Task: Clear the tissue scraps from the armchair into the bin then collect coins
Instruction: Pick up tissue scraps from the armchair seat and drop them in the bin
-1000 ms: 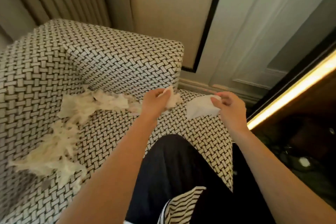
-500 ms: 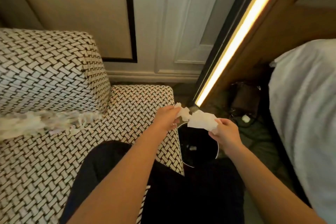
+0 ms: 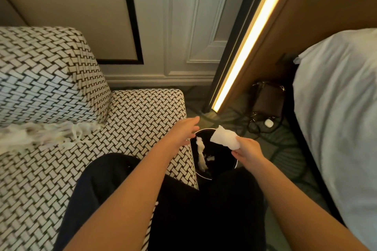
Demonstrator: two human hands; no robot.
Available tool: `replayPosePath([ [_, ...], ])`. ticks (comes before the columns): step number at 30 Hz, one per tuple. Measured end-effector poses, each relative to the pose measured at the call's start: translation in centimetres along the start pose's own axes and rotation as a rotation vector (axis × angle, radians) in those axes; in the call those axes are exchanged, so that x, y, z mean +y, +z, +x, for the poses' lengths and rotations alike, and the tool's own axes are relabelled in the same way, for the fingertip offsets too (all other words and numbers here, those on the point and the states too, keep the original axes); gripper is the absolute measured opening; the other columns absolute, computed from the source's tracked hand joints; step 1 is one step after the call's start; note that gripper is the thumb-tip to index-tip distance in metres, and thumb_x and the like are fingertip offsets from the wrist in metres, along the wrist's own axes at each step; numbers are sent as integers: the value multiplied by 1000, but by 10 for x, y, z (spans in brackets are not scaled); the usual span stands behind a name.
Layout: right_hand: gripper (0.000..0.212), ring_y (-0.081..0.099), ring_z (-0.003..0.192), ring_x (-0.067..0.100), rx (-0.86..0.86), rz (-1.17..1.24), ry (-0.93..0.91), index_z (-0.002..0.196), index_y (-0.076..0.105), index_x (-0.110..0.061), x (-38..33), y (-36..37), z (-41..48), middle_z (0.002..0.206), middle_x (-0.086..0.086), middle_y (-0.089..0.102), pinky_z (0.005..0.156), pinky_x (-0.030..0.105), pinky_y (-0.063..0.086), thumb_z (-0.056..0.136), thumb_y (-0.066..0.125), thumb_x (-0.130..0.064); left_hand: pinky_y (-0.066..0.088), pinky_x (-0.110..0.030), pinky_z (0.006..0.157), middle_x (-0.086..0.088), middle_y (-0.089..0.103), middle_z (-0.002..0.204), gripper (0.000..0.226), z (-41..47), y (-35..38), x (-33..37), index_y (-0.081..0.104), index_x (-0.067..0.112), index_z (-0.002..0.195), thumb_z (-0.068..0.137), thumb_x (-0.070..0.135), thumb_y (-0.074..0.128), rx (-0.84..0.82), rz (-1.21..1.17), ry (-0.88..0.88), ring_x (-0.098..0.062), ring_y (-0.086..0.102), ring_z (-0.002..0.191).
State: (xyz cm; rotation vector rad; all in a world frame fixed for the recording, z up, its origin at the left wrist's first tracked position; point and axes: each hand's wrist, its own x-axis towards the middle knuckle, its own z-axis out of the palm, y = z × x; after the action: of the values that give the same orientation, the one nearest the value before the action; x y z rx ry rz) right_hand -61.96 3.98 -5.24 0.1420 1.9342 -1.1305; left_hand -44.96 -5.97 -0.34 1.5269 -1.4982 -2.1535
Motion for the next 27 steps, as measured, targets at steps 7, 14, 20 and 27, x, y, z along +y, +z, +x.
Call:
replayPosePath([
  [7,69,21,143,23,-252,-70,62,148,25,-20,-2,4,-12,156,4,24,113,43,22,92,49,-51,42,-37,98,0,56,130,46,-9,-13,-3,39,18,141,99,37,41,47,20,32,-17,54,114],
  [14,61,34,138,23,-336,-179,-154,148,28,-13,-17,25,-42,149,6,37,112,38,28,97,43,-45,43,-35,97,1,59,124,43,-30,-27,2,44,18,138,99,34,42,95,20,99,-15,56,109],
  [20,39,59,110,16,-353,-252,-392,128,53,-13,-39,74,-102,117,0,63,100,32,45,96,50,-36,44,-37,97,4,63,116,38,-67,-59,10,50,20,131,97,36,44,159,10,215,-13,58,105],
  [27,23,66,95,11,-493,-294,-653,110,64,-17,-30,141,-183,99,-2,70,92,30,49,94,52,-29,46,-38,97,5,67,110,31,-127,-127,-6,57,22,123,97,35,47,301,-144,321,-15,62,102],
])
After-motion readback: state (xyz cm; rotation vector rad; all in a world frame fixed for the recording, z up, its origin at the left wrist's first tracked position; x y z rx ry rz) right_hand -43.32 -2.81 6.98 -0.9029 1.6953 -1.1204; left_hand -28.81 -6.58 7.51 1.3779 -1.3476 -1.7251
